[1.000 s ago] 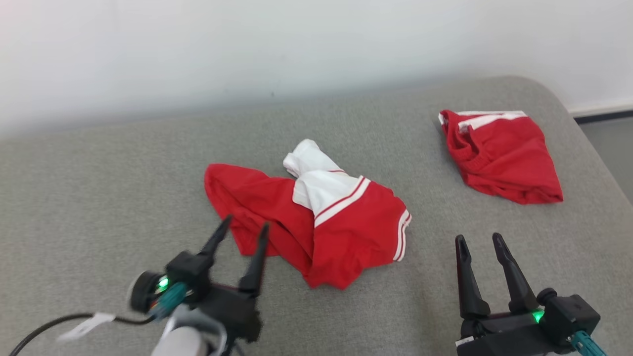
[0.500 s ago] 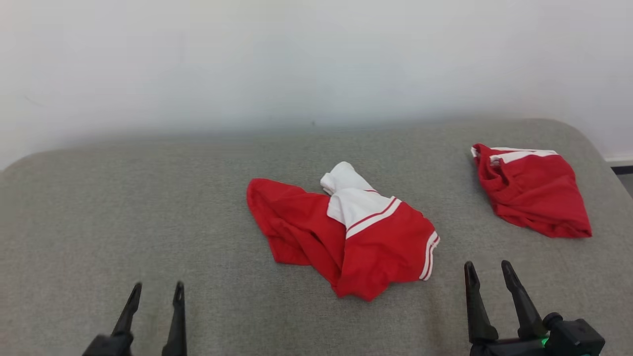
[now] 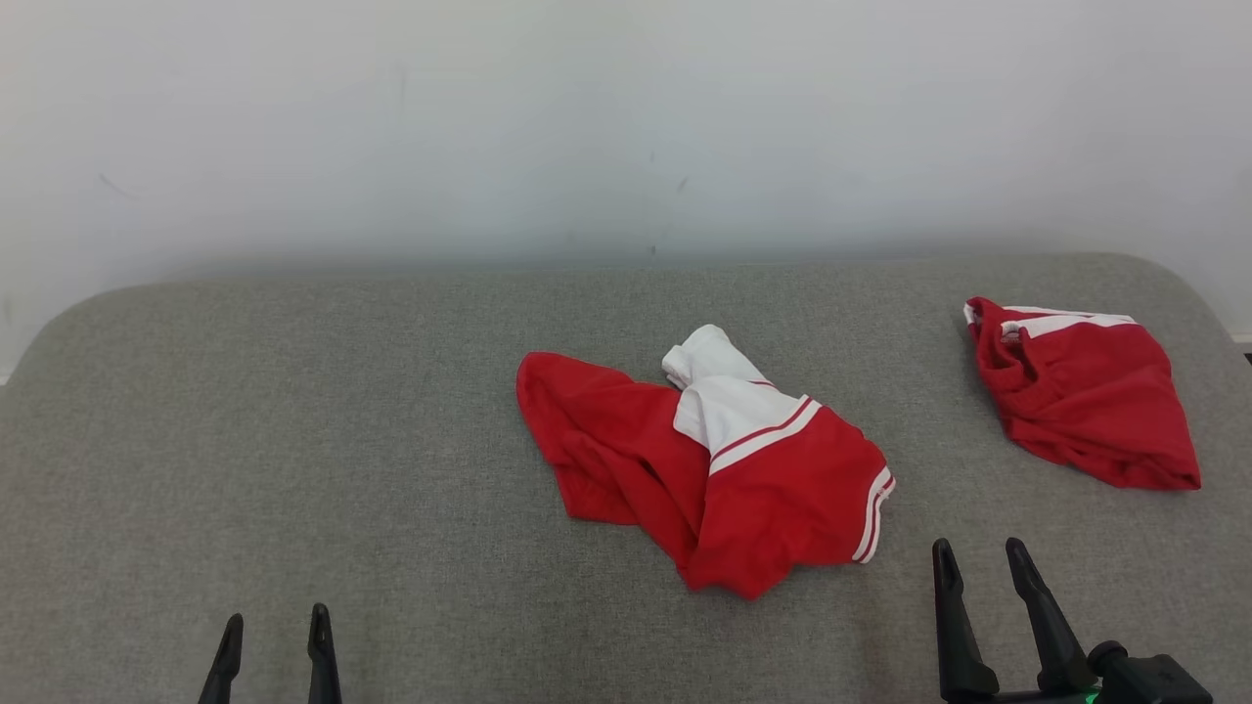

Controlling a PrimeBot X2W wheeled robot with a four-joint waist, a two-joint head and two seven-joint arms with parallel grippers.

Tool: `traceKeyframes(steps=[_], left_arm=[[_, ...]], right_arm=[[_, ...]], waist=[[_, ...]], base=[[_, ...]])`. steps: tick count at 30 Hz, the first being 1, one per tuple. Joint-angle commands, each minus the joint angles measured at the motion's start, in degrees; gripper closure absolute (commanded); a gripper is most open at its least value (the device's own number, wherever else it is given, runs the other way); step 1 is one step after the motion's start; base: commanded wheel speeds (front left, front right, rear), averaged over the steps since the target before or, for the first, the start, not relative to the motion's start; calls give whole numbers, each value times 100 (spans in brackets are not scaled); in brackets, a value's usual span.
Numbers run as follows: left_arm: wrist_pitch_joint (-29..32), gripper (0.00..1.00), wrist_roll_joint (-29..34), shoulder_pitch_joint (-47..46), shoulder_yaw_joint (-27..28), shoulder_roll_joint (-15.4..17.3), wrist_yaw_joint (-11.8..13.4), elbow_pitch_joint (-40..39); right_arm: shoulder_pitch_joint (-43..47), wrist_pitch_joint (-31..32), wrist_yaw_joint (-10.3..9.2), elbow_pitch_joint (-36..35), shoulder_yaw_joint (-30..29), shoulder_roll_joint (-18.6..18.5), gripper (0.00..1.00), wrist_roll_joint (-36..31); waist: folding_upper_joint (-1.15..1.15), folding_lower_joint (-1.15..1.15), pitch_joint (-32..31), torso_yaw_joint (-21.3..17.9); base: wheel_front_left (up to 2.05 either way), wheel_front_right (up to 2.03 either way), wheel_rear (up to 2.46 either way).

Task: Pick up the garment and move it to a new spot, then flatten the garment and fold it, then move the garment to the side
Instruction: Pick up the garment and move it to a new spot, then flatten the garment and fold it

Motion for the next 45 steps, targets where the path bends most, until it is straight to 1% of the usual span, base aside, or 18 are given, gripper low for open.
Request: traceKeyframes(steps=[1, 7, 17, 23, 45], left_arm=[[-17, 0, 166, 30, 69, -59, -80, 23], [-18, 0, 432, 13, 207, -200, -260, 206], [-18, 0, 608, -60, 387, -402, -471, 308], [-18, 0, 694, -93, 499, -470, -579, 352], [-18, 0, 840, -87, 707, -610, -717, 368]], right_arm=[[58, -2, 7, -50, 5, -3, 0, 12], [93, -2, 7, -45, 4, -3, 0, 16], [73, -2, 7, -11, -31, -3, 0, 13], [78, -2, 7, 5, -18, -3, 0, 23], [86, -2, 7, 42, -6, -3, 0, -13]], waist=[[0, 0, 11, 1], [0, 0, 36, -34], [0, 0, 63, -20], [0, 0, 58, 2], [0, 0, 39, -21]], base=[[0, 0, 0], [0, 0, 0], [0, 0, 0], [0, 0, 0], [0, 0, 0]])
